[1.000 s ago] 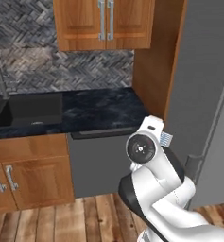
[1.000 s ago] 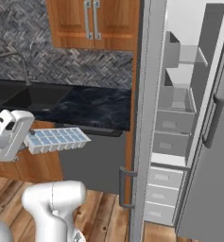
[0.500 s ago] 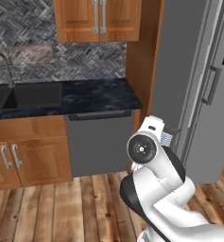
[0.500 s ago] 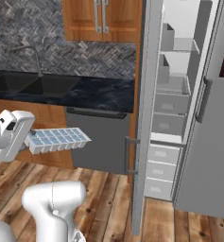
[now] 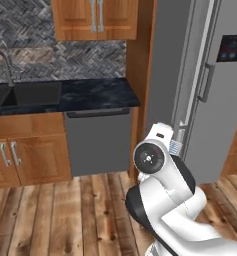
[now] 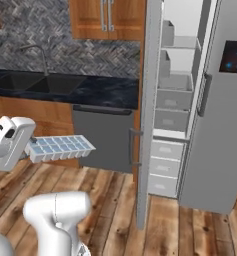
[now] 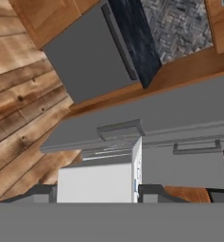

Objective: The ice cube tray has been filled with water. Take the tray and place it in the freezer to make ice. Close the freezer door after placing the tray.

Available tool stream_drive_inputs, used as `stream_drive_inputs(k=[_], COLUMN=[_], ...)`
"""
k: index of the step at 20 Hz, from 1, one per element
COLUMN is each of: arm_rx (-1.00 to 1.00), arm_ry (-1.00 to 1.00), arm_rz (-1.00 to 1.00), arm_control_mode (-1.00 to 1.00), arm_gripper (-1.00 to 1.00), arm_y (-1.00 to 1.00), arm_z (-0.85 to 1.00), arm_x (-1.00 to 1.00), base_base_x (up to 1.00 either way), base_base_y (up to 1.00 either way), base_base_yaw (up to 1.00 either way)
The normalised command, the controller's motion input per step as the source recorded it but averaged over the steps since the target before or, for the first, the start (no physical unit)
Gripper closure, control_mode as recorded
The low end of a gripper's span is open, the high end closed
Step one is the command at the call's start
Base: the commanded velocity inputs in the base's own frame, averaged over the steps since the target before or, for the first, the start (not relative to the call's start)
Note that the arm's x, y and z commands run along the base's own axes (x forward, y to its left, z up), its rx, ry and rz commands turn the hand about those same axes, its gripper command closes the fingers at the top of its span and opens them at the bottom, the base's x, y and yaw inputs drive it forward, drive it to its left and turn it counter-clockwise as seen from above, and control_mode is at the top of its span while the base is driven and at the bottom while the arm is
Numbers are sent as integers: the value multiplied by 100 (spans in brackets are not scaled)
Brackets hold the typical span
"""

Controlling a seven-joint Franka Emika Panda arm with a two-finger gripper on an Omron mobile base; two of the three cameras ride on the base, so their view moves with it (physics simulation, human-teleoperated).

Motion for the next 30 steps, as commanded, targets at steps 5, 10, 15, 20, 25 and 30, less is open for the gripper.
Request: stream_drive_inputs(k=[5,10,15,20,25,30], arm_rx=[0,0,0,0,0,0], arm_ry=[0,0,0,0,0,0], arm_rz=[0,0,0,0,0,0], arm_control_mode=[100,100,100,100,100,100], arm_gripper=[100,100,100,100,100,100], arm_y=[0,0,0,0,0,0], arm_z=[0,0,0,0,0,0], arm_x=[0,0,0,0,0,0], base_base_x=[-16,-19,-9,0,14,38], base_base_y=[-62,-72,-86,-90,-55,-34], base_base_yaw=[0,0,0,3,13,25])
